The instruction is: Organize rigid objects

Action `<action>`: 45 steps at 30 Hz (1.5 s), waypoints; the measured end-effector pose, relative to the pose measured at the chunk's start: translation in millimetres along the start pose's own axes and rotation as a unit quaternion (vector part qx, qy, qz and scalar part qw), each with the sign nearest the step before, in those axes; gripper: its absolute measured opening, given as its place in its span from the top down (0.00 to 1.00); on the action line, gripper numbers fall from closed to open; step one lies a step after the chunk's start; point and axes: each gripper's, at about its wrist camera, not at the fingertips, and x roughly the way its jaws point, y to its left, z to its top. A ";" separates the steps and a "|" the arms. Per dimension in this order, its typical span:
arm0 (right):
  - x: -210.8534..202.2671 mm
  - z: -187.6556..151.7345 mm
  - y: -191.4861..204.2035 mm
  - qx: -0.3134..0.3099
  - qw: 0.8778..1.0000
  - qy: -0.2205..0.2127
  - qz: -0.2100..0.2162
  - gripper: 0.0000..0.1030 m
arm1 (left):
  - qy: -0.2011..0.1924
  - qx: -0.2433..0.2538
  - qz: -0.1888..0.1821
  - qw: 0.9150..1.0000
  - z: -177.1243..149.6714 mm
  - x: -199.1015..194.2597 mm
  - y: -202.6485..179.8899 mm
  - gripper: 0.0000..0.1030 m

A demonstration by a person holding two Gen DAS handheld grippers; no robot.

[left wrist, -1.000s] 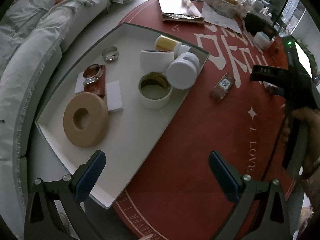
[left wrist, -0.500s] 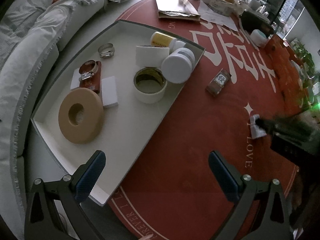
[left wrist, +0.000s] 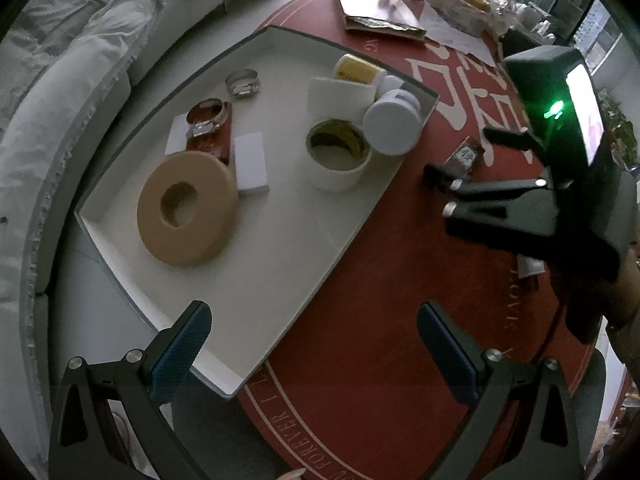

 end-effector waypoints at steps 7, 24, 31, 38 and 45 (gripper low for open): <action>-20.8 1.9 3.4 0.062 0.997 0.022 0.028 0.96 | -0.004 -0.001 0.003 1.000 -3.3 -1.7 0.7 0.00; -19.0 -7.1 -14.7 -0.012 1.000 0.006 -0.008 0.00 | -0.003 -0.014 -0.005 1.000 -19.8 -5.9 7.3 0.00; 13.3 -6.5 -22.9 -0.071 0.995 0.022 0.061 0.05 | 0.006 -0.033 0.009 0.999 -15.1 -1.7 16.5 0.00; 8.1 -12.5 -30.6 -0.005 0.996 0.041 0.082 0.32 | 0.015 -0.030 0.013 0.999 -11.7 2.5 12.4 0.00; -62.6 -43.0 -41.4 0.165 0.985 -0.007 0.059 0.32 | -0.014 0.017 -0.005 1.000 -17.2 -17.7 -7.6 0.00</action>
